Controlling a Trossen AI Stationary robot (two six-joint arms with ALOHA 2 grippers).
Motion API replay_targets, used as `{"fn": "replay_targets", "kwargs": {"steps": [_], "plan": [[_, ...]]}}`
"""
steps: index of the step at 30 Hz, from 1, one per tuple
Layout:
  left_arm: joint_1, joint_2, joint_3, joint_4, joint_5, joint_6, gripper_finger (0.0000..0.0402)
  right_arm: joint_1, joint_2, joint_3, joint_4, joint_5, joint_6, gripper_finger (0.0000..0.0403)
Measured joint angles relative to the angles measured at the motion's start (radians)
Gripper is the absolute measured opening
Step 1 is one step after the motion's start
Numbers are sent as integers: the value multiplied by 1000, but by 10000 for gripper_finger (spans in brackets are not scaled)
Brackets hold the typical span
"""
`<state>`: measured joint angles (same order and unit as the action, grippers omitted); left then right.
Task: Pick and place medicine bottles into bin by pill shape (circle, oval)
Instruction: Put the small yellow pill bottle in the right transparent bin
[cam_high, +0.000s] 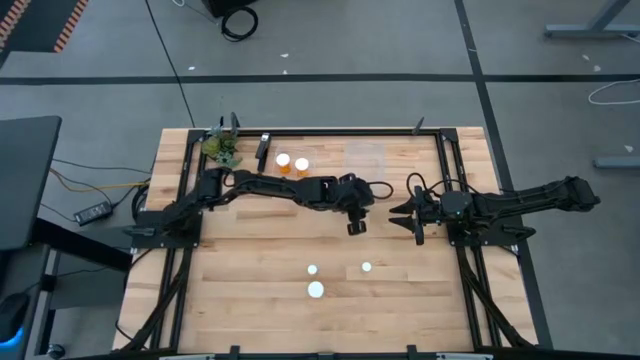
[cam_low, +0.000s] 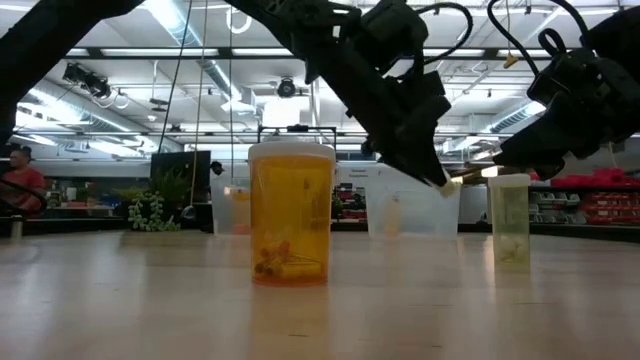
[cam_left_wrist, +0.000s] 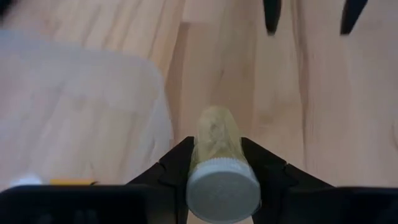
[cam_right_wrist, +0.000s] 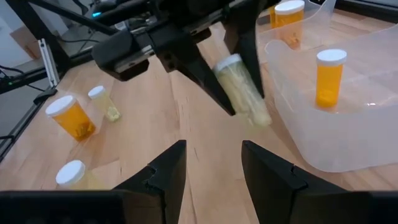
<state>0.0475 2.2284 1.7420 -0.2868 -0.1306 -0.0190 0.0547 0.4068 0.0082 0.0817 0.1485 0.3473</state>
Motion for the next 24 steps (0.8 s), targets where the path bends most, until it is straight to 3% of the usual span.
{"fn": "replay_targets", "kwargs": {"steps": [6,17,24], "plan": [[1,0,0,-128,64,-181,117,0,0,0,0,0,0,161],[-46,-5,40,-407,92,-207,123,0,0,0,1,0,0,161],[-50,-3,39,-493,87,-223,121,0,0,0,1,0,0,161]]}}
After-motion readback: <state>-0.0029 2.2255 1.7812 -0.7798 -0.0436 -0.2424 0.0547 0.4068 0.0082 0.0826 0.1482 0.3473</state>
